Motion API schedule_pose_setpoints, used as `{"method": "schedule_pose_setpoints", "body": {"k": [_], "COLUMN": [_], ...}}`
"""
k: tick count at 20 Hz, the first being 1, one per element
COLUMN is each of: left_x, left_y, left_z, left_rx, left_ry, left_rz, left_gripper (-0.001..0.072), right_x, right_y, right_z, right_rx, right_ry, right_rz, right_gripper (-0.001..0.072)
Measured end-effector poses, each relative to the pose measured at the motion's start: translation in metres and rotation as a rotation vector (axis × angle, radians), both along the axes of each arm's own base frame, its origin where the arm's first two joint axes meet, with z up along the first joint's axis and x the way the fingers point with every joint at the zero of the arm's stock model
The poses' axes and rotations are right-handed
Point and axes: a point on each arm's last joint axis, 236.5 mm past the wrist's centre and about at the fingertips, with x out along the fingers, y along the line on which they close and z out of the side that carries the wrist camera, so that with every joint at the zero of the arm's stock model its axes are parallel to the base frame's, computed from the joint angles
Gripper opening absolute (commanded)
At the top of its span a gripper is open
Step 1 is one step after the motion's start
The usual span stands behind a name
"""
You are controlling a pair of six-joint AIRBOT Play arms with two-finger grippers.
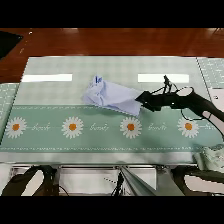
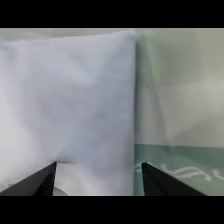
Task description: Fold the shirts.
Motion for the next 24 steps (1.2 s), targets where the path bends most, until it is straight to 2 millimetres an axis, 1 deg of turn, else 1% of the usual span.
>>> {"method": "schedule_pose_setpoints", "body": {"k": [1, 2, 4, 5, 6, 8, 10, 12, 13, 15, 17, 18, 21, 23, 24], "left_x": [0.0, 0.0, -0.001, -0.001, -0.001, -0.001, 0.0, 0.003, 0.005, 0.009, 0.014, 0.017, 0.023, 0.028, 0.03], "left_y": [0.0, 0.0, 0.0, 0.001, 0.002, 0.005, 0.008, 0.01, 0.011, 0.013, 0.014, 0.015, 0.017, 0.02, 0.021], "left_z": [0.0, -0.001, -0.002, -0.004, -0.006, -0.012, -0.02, -0.032, -0.039, -0.057, -0.08, -0.091, -0.127, -0.149, -0.159], "left_rx": [0.001, 0.002, 0.007, 0.015, 0.027, 0.05, 0.063, 0.067, 0.066, 0.058, 0.05, 0.052, 0.058, 0.054, 0.052], "left_ry": [0.001, 0.002, 0.007, 0.01, 0.014, 0.026, 0.044, 0.072, 0.09, 0.134, 0.189, 0.212, 0.278, 0.32, 0.339], "left_rz": [0.0, 0.0, -0.003, 0.0, 0.003, 0.009, 0.013, 0.017, 0.017, 0.016, 0.012, 0.007, -0.008, -0.005, -0.006], "left_gripper": [0.0052, 0.0051, 0.0052, 0.0051, 0.0051, 0.0051, 0.0051, 0.0052, 0.0052, 0.0044, 0.0043, 0.0043, 0.0042, 0.0042, 0.0042], "right_x": [0.002, 0.005, 0.009, 0.011, 0.014, 0.018, 0.017, 0.008, 0.001, -0.018, -0.04, -0.053, -0.101, -0.139, -0.157], "right_y": [0.009, 0.015, 0.023, 0.023, 0.023, 0.013, -0.009, -0.039, -0.058, -0.105, -0.152, -0.179, -0.256, -0.291, -0.303], "right_z": [-0.003, -0.005, -0.002, 0.003, 0.013, 0.038, 0.075, 0.114, 0.132, 0.171, 0.204, 0.22, 0.249, 0.254, 0.254], "right_rx": [0.012, 0.024, 0.046, 0.056, 0.067, 0.063, 0.036, -0.015, -0.054, -0.149, -0.248, -0.307, -0.46, -0.512, -0.524], "right_ry": [0.002, 0.001, -0.004, -0.014, -0.033, -0.089, -0.16, -0.211, -0.23, -0.255, -0.261, -0.262, -0.191, -0.096, -0.047], "right_rz": [-0.014, -0.036, -0.058, -0.062, -0.052, -0.02, 0.014, 0.04, 0.039, 0.006, -0.061, -0.116, -0.314, -0.437, -0.487], "right_gripper": [0.02, 0.003, 0.0027, 0.0026, 0.0026, 0.0026, 0.0026, 0.0026, 0.0026, 0.0026, 0.0025, 0.0024, 0.0024, 0.0025, 0.0025]}}
